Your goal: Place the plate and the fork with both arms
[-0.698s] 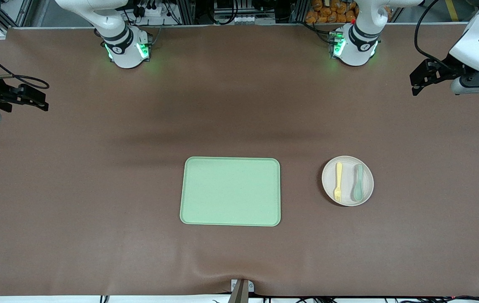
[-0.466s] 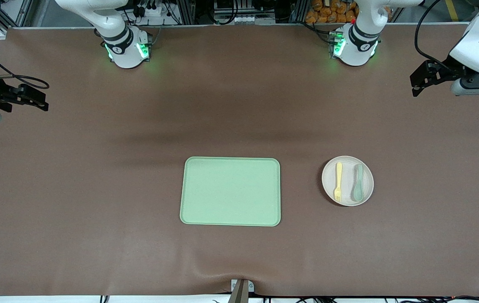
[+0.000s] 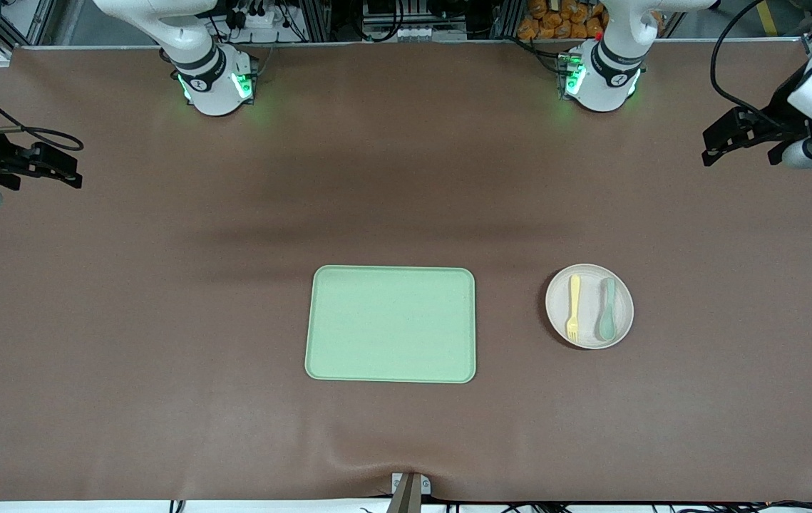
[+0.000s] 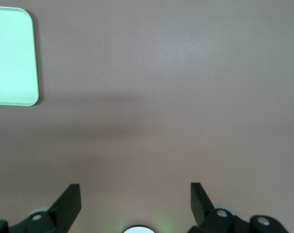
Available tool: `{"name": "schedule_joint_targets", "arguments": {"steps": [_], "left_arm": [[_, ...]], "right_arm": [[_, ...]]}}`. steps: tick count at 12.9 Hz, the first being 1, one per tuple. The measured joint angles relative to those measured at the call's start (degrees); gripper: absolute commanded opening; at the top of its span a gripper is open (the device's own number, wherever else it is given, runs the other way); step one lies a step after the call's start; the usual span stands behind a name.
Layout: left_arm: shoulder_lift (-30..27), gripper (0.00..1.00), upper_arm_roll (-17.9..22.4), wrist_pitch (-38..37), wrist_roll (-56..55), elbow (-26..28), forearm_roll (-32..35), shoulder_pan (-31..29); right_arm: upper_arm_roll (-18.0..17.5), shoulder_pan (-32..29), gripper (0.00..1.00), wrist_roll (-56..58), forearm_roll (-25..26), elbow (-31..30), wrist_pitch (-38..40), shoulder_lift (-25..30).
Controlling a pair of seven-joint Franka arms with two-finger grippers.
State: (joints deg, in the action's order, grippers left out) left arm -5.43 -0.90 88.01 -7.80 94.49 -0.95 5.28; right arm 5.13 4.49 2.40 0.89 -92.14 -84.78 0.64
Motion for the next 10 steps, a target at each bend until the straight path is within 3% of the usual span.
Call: {"name": "schedule_joint_targets", "arguments": {"steps": [2, 6, 10], "left_arm": [[0.70, 1.00, 0.09, 5.29, 0.00, 4.29, -0.41, -0.71], [4.20, 1.00, 0.08, 25.56, 0.00, 18.78, -0.22, -0.84], [17.01, 1.00, 0.14, 42.58, 0.18, 22.67, -0.05, -2.96]], "right_arm": [[0.00, 0.00, 1.00, 0.00, 0.00, 0.00, -0.01, 0.00], [0.00, 0.00, 1.00, 0.00, 0.00, 0.01, -0.09, 0.00], [-0.01, 0.00, 1.00, 0.00, 0.00, 0.00, -0.12, 0.00]]}}
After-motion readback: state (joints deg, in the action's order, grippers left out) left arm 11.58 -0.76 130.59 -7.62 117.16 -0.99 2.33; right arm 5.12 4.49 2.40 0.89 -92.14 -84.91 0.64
